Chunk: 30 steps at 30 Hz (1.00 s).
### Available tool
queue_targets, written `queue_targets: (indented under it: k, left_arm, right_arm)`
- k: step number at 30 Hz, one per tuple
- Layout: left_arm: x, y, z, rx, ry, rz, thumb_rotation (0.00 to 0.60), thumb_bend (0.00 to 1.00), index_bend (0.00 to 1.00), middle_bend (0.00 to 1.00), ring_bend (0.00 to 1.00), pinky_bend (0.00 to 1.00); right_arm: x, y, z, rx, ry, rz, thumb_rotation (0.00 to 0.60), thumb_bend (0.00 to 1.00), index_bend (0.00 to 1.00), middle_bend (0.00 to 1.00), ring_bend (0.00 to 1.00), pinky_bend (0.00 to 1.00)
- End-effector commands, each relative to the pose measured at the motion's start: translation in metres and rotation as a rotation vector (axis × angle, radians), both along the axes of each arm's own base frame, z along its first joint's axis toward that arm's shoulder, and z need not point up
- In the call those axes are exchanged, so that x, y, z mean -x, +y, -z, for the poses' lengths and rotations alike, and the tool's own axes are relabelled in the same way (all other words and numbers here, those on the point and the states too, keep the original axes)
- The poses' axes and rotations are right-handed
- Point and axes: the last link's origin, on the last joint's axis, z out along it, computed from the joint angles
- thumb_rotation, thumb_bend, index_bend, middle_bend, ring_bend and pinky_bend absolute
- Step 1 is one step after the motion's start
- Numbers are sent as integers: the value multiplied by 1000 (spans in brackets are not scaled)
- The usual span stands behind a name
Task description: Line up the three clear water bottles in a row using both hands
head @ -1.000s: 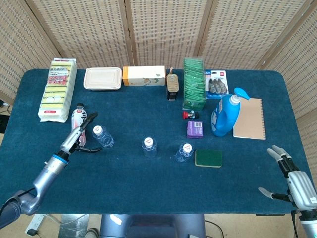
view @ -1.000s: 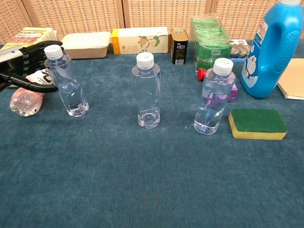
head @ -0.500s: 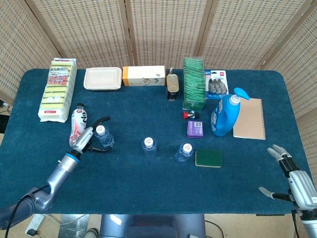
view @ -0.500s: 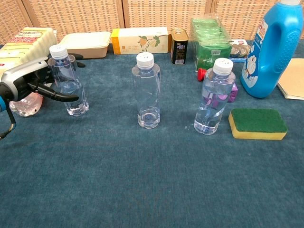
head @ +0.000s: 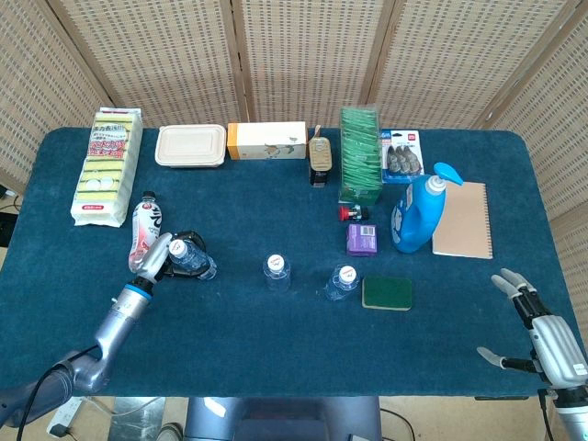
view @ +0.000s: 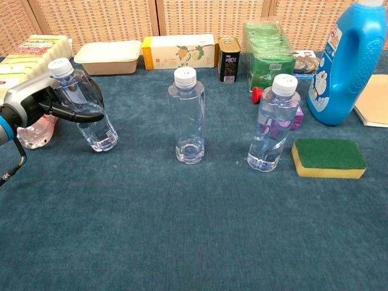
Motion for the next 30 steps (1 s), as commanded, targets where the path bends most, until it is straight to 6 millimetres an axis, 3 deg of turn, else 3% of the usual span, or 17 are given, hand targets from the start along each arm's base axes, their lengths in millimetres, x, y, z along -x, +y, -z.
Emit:
queue_targets:
  k: [1, 14, 21, 30]
  left_arm:
    - [-5, 1, 0, 4, -13, 13, 600, 233, 603, 553, 417, 507]
    - [-45, 7, 19, 60, 50, 108, 600, 224, 603, 553, 418, 507]
    - [-47, 5, 22, 29, 101, 174, 600, 221, 603, 553, 418, 507]
    - [-52, 17, 24, 12, 126, 205, 600, 218, 603, 553, 418, 507]
  right_arm:
    - [-1, -1, 1, -4, 2, 0, 600, 0, 97, 34, 6, 231]
    - [2, -5, 3, 21, 36, 20, 600, 0, 99, 34, 5, 211]
    - [7, -14, 6, 133, 93, 76, 600, 0, 106, 35, 0, 172]
    - [6, -22, 13, 129, 117, 102, 600, 0, 106, 35, 0, 171]
